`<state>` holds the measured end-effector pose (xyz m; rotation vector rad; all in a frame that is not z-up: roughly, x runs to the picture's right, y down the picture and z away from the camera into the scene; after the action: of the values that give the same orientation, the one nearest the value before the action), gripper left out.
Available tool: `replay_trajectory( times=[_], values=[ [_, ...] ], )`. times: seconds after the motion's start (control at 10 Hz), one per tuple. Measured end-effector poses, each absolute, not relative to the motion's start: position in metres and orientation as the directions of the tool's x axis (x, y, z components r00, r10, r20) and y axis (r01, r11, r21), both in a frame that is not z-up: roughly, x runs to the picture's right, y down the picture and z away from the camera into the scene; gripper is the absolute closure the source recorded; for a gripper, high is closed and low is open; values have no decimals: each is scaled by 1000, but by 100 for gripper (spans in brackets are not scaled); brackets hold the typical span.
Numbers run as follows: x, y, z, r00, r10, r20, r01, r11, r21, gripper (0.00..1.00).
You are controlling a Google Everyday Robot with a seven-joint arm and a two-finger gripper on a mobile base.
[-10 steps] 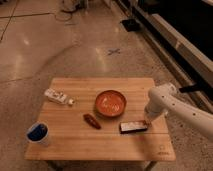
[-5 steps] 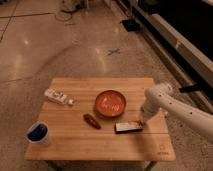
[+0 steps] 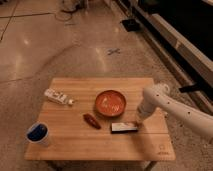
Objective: Push the eraser across the table
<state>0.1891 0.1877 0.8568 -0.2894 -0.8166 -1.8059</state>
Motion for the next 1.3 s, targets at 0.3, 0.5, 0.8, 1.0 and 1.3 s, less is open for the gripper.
replay_trajectory(
  times=[0.3,0.5,0.8,1.0,1.3],
  values=[
    [170,192,852,-413,-729,545,883,-176,434,100],
    [154,194,847,-434,-725,534,867,-174,468,100],
    [132,199,838,-471,-714,517,836,-173,521,100],
    [118,202,832,-493,-707,507,814,-170,555,100],
    [106,205,823,-509,-698,504,794,-154,588,100]
  ],
)
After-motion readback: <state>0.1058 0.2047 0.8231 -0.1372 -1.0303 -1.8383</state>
